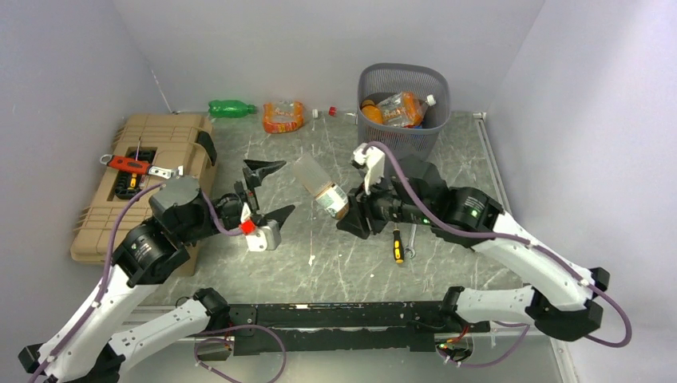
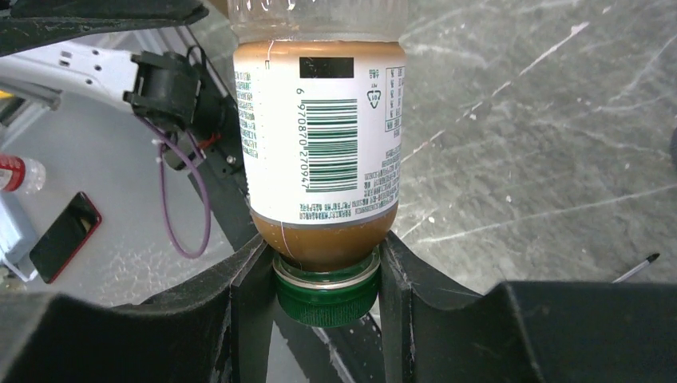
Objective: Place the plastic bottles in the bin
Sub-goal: Pick up the plastic bottle from the corner of the board.
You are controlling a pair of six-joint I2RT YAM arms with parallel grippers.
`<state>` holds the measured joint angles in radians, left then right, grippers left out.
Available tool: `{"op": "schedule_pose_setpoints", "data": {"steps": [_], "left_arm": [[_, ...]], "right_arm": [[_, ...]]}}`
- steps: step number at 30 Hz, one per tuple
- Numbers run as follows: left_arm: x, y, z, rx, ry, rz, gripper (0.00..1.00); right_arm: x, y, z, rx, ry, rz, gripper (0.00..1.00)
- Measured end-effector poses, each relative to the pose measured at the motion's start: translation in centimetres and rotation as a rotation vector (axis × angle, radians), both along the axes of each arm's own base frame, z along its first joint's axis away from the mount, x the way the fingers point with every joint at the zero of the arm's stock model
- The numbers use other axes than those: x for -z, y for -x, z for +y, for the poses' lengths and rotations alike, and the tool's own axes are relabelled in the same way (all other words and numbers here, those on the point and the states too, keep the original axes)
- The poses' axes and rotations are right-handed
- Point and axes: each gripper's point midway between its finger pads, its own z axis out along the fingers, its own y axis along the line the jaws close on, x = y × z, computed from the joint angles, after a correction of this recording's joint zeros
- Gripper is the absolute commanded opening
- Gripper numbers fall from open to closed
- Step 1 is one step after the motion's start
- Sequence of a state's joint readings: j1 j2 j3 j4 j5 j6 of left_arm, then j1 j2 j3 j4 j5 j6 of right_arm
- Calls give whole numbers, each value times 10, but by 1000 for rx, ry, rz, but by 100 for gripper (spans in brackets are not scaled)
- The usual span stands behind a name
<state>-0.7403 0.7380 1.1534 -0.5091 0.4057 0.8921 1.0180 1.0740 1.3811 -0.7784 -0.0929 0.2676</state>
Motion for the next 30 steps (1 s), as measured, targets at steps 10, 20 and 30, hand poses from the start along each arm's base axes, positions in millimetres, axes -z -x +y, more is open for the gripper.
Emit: {"op": "schedule_pose_setpoints", "data": {"steps": [10,20,30], "left_arm": [[22,-27,-1,-18,-272,-260,99],[63,-47,-20,-20,-475,-284,86],[72,-59,-32,-70,-499,-260,50]], "right_arm": [[21,-10,24,-30,187,118,0],[3,-4,33,-100,184,127,0],[7,-3,26,-102,206,134,3]]}}
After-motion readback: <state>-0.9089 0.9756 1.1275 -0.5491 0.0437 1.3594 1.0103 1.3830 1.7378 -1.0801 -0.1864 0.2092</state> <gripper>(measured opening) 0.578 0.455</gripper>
